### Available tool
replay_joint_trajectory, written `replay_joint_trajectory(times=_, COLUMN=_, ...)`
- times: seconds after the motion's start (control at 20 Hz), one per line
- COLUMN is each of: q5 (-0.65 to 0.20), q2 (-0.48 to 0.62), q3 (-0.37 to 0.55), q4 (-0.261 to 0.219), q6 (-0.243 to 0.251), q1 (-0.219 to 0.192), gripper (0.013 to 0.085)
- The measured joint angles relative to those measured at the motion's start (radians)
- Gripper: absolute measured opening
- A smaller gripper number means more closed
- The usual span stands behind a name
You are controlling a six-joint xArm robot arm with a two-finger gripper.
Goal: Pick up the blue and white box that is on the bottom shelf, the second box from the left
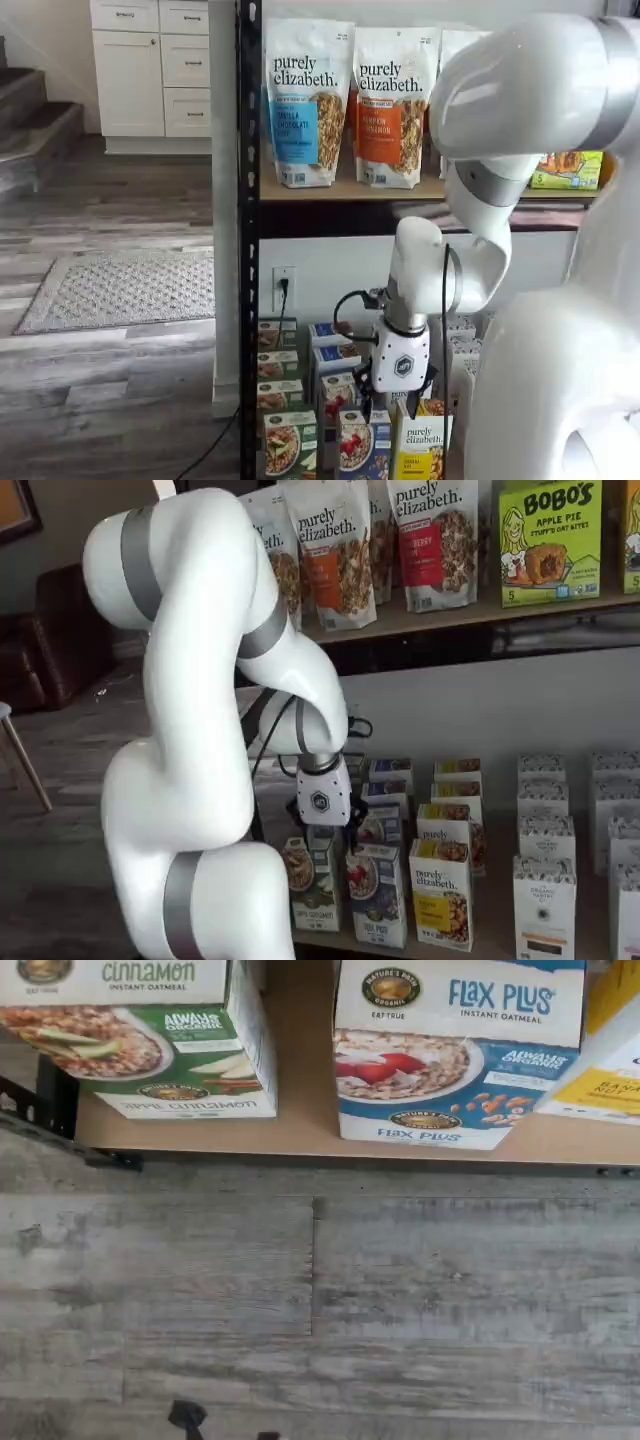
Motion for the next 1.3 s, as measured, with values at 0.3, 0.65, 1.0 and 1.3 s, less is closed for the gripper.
replay_joint_trajectory(times=0.3, q5=-0.055, q2=0.088, q3=-0.033, q4=-0.019, q6=0.010, q1=-0.005, gripper=0.0850)
replay_joint_trajectory(times=0.65, q5=-0.120, q2=0.138, q3=-0.048, q4=-0.006, q6=-0.001, q1=-0.001, gripper=0.0850)
replay_joint_trajectory(times=1.0, q5=-0.125, q2=0.186, q3=-0.084, q4=-0.034, q6=0.030, q1=0.004, gripper=0.0850)
replay_joint_trajectory(times=1.3, q5=-0.126, q2=0.249, q3=-0.141, q4=0.012, q6=-0.017, q1=0.000, gripper=0.0850)
